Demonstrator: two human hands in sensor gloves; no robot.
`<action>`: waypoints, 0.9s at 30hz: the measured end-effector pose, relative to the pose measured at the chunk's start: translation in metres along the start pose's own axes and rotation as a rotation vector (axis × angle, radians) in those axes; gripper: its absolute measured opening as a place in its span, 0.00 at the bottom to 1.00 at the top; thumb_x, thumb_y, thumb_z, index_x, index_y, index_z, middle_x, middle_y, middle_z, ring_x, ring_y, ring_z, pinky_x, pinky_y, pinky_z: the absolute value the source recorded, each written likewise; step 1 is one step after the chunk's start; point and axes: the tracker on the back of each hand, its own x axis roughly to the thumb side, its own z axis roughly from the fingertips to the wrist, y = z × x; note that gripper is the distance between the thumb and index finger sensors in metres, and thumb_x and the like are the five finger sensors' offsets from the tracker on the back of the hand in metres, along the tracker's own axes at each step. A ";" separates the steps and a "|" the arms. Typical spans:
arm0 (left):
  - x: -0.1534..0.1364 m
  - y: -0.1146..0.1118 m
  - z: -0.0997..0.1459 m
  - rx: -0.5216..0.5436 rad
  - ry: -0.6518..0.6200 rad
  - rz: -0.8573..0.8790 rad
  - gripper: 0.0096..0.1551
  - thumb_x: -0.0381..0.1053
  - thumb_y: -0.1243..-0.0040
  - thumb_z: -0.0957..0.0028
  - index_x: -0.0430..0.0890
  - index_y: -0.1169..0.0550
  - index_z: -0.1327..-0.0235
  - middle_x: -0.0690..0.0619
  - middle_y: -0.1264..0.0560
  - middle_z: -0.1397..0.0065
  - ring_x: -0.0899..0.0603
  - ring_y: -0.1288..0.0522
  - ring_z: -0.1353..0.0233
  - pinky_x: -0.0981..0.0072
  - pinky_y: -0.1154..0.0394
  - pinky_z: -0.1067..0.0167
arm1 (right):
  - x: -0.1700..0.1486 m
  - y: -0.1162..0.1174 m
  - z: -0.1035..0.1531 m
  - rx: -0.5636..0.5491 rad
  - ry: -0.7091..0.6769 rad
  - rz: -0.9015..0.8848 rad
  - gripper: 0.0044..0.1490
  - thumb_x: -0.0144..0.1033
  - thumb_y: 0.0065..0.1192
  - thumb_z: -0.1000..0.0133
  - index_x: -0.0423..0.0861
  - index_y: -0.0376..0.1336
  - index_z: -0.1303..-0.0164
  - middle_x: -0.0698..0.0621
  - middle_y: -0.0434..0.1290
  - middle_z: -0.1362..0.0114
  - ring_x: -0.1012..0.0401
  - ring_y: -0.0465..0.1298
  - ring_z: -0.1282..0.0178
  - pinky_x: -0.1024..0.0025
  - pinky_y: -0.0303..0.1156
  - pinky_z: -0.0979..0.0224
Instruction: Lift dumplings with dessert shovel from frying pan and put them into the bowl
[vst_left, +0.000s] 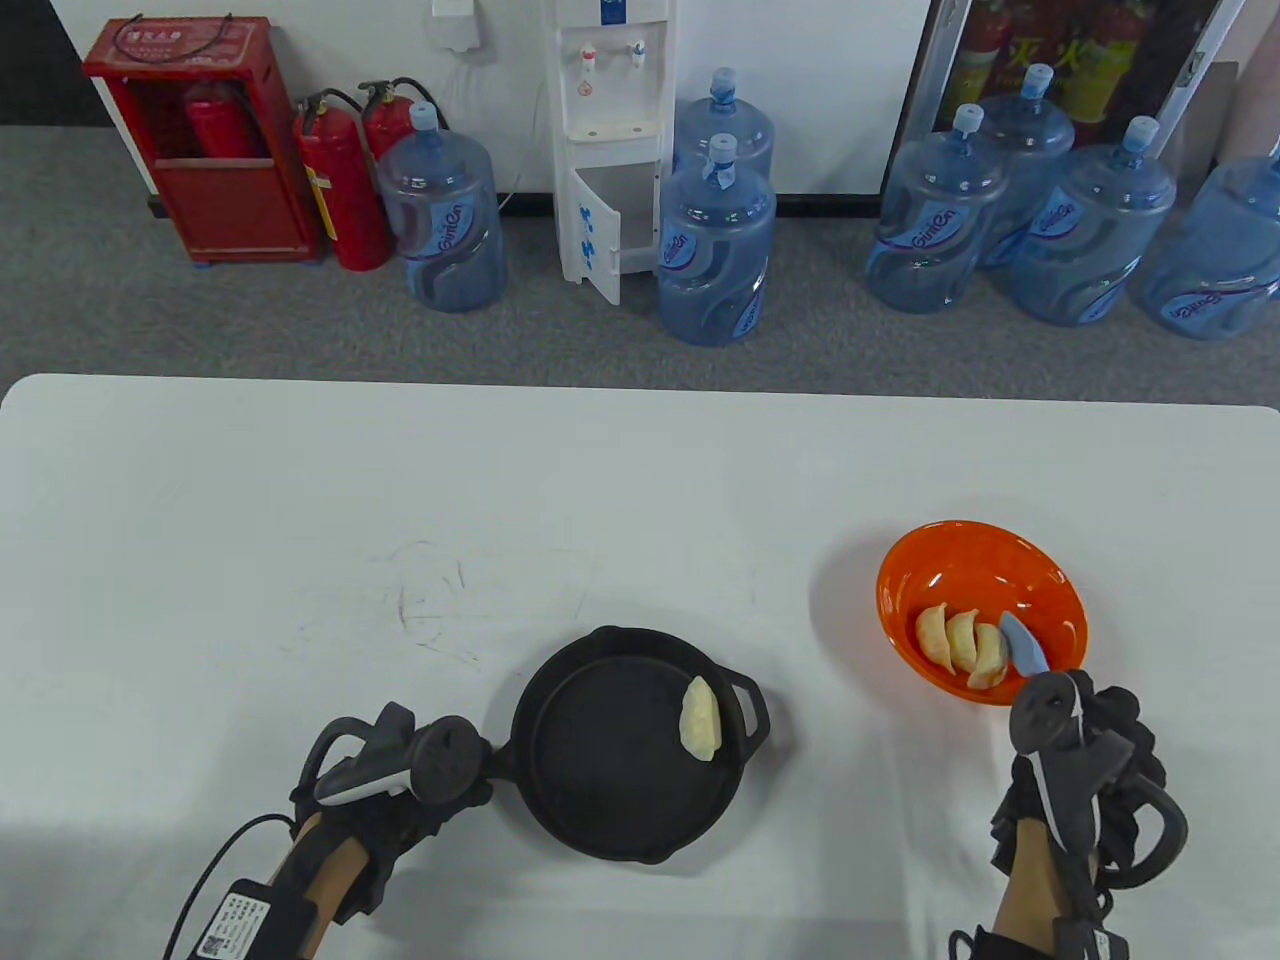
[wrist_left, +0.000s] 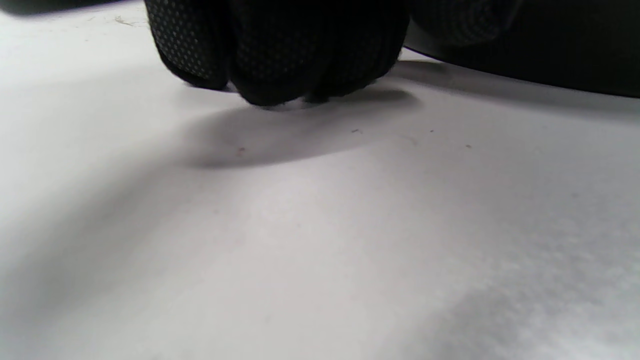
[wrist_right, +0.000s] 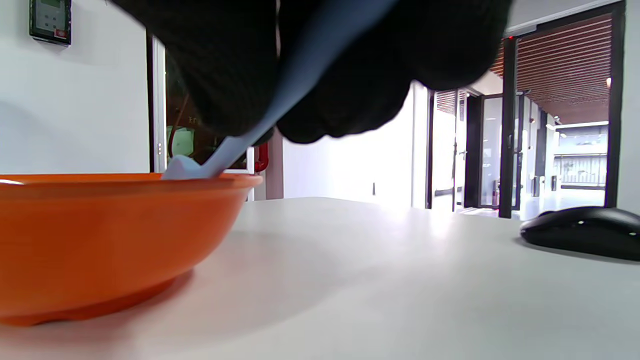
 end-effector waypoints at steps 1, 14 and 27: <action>0.000 0.000 0.000 0.000 0.000 0.000 0.30 0.61 0.49 0.46 0.52 0.30 0.32 0.59 0.23 0.44 0.51 0.19 0.49 0.48 0.27 0.29 | -0.002 -0.001 0.000 -0.007 0.009 -0.008 0.23 0.40 0.70 0.36 0.55 0.73 0.29 0.47 0.76 0.28 0.55 0.80 0.47 0.54 0.77 0.43; 0.000 0.000 0.000 0.000 0.000 0.000 0.30 0.61 0.49 0.46 0.52 0.30 0.32 0.59 0.23 0.44 0.51 0.19 0.49 0.48 0.27 0.29 | 0.011 -0.029 0.014 -0.128 -0.088 -0.192 0.25 0.48 0.67 0.35 0.54 0.72 0.28 0.49 0.77 0.32 0.59 0.80 0.55 0.63 0.78 0.51; 0.000 0.000 0.000 -0.002 0.000 -0.002 0.30 0.61 0.49 0.46 0.52 0.30 0.32 0.59 0.23 0.44 0.51 0.19 0.49 0.48 0.27 0.29 | 0.045 -0.055 0.045 -0.152 -0.341 -0.287 0.24 0.53 0.70 0.38 0.56 0.75 0.34 0.51 0.80 0.38 0.61 0.81 0.61 0.64 0.78 0.56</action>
